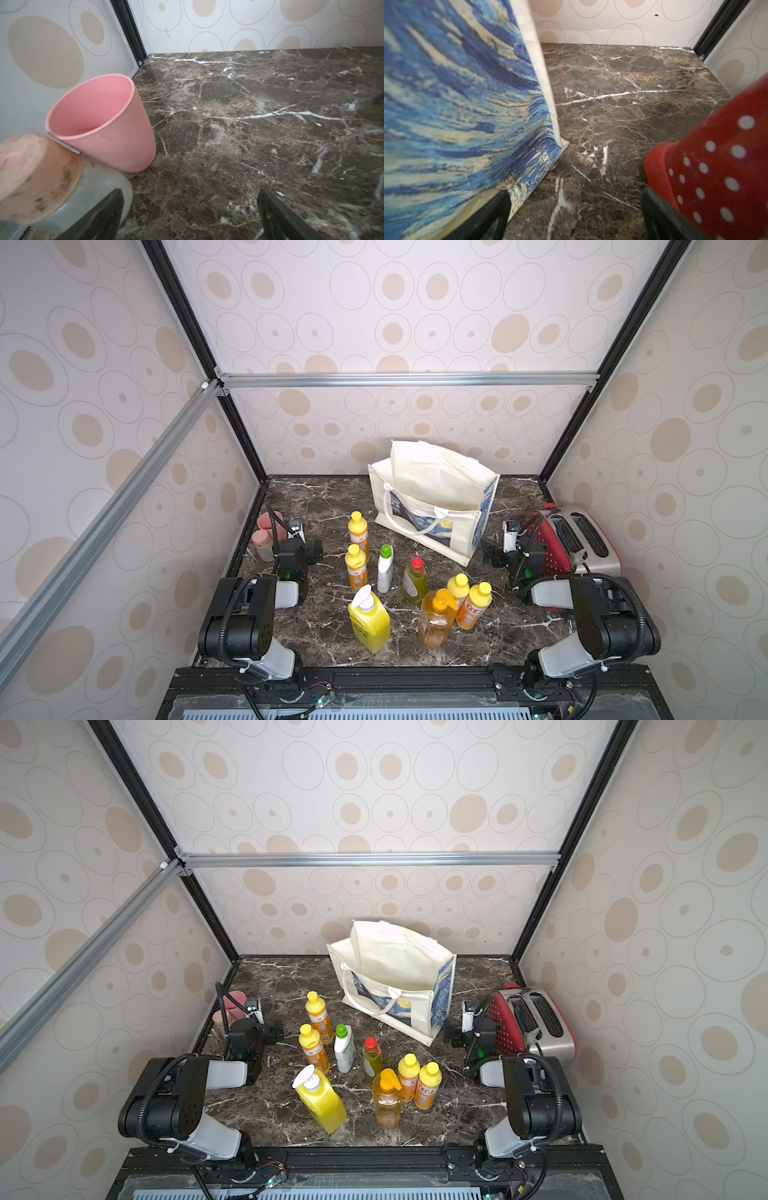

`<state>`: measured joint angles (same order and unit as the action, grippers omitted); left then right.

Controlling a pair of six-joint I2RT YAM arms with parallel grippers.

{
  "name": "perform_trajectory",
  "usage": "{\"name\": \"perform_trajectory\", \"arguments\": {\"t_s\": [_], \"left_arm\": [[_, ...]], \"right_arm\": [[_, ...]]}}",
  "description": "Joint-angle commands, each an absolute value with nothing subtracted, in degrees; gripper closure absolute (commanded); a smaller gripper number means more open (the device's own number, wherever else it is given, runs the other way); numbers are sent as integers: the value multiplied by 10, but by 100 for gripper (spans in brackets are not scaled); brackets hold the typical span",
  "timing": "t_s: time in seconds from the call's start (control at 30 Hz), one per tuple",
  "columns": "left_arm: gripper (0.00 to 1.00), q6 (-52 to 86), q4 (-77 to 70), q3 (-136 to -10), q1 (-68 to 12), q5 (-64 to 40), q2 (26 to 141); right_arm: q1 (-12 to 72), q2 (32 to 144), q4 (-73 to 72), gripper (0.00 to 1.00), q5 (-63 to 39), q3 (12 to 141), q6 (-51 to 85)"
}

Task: Pack dish soap into the shopping bag
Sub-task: Adjust the shopping bag at the center of the board.

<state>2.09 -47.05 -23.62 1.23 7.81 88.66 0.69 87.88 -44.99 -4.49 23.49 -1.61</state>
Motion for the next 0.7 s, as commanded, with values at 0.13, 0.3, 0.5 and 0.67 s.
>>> {"name": "perform_trajectory", "arguments": {"t_s": [0.13, 0.3, 0.5, 0.67], "left_arm": [[1, 21, -474, -248, 14, 82, 882], [1, 21, -474, -247, 14, 82, 882], [1, 20, -477, -246, 14, 81, 881], [1, 18, -483, -242, 14, 74, 881]], "right_arm": [[10, 879, -455, 0, -47, 240, -24], [10, 879, -455, 0, -47, 240, -24], [9, 878, -454, 0, -47, 240, -24], [10, 878, -456, 0, -47, 239, -24]]}}
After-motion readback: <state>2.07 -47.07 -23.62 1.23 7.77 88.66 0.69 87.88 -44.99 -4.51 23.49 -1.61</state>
